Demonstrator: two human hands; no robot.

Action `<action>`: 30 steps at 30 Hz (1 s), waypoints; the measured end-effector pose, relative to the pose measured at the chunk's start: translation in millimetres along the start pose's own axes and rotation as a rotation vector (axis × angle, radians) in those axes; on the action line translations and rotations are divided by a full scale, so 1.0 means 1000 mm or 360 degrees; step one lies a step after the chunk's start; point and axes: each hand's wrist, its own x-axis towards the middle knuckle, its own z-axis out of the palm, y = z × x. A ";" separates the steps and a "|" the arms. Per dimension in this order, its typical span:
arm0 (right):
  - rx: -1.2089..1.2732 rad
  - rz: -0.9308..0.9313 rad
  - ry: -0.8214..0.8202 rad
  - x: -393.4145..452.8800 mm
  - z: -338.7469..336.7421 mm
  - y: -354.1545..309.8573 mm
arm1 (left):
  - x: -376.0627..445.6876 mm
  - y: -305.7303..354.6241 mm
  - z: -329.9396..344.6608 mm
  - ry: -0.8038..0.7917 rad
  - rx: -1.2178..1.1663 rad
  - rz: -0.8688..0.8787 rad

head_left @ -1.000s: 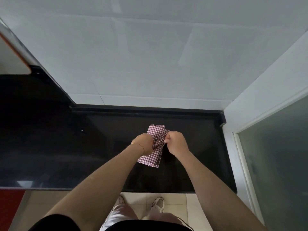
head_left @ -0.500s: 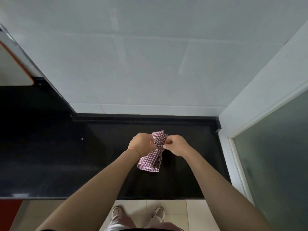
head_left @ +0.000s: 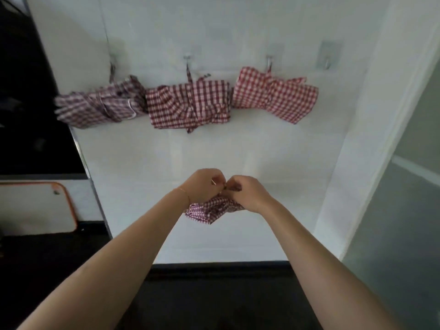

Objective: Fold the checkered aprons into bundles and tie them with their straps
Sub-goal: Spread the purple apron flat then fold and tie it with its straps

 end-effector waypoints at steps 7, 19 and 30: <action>-0.0077 -0.0264 0.0533 0.008 -0.097 -0.063 | 0.025 0.083 -0.090 0.0306 -0.0494 0.0259; -0.0273 0.0039 0.1065 -0.009 -0.235 -0.060 | 0.064 0.169 -0.091 0.0537 -0.0150 0.0666; -0.0384 0.0111 0.1251 0.031 -0.294 -0.043 | 0.129 0.224 -0.061 0.0862 -0.0100 0.0300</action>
